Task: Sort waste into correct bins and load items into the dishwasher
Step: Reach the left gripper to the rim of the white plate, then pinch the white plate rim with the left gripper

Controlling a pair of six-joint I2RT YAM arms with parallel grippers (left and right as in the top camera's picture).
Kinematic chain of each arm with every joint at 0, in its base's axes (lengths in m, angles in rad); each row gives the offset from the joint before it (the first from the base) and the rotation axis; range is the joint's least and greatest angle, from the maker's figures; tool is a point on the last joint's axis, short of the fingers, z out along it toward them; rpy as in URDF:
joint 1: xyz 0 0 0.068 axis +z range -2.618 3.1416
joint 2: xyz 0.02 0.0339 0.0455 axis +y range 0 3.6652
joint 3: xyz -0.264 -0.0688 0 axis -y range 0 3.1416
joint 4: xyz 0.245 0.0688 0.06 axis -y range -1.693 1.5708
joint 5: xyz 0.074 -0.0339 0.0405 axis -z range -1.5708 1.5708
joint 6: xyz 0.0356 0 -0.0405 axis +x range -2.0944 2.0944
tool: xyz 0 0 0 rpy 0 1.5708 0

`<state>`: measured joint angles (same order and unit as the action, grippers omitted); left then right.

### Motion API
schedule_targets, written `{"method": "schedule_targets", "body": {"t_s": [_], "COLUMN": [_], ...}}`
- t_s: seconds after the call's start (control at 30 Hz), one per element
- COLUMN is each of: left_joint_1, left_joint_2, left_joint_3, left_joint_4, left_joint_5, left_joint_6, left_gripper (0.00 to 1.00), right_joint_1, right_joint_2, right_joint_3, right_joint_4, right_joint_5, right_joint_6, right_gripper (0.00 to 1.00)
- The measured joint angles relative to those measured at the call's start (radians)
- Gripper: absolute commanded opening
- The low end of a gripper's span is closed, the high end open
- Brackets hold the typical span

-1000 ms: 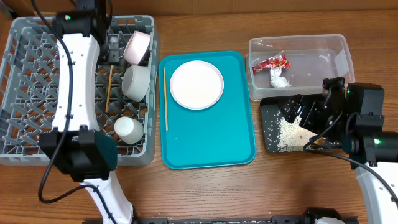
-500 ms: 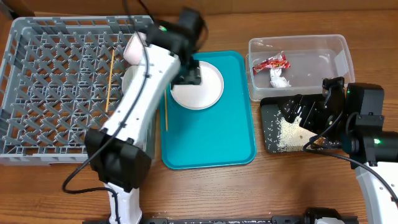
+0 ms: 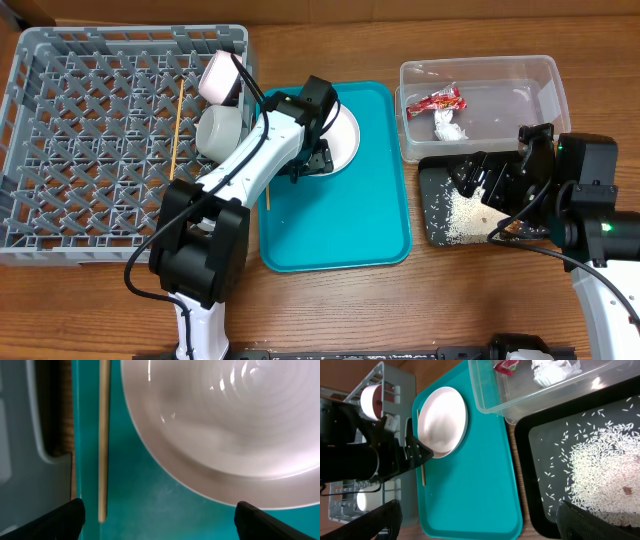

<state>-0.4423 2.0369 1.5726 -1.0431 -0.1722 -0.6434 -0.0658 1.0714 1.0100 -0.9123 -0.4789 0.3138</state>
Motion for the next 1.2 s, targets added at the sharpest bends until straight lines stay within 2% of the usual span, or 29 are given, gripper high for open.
{"method": "schedule_targets", "body": {"t_s": [0.5, 0.8, 1.2], "left_joint_1": [0.006, 0.019, 0.039], "left_joint_2": [0.0, 0.0, -0.01], "left_joint_3": [-0.045, -0.156, -0.186], "left_joint_4": [0.126, 0.203, 0.293], "left_joint_5": [-0.098, -0.105, -0.065], "left_joint_6": [0.248, 0.259, 0.258], "left_gripper": [0.93, 0.93, 0.91], "right_joint_1": [0.0, 0.0, 0.0], "right_joint_2": [0.0, 0.0, 0.0], "right_joint_3": [0.0, 0.0, 0.0], "right_joint_4": [0.0, 0.0, -0.001], "right_joint_5": [0.0, 0.0, 0.0], "right_joint_6": [0.0, 0.0, 0.0], "right_gripper": [1.0, 1.0, 1.0]}}
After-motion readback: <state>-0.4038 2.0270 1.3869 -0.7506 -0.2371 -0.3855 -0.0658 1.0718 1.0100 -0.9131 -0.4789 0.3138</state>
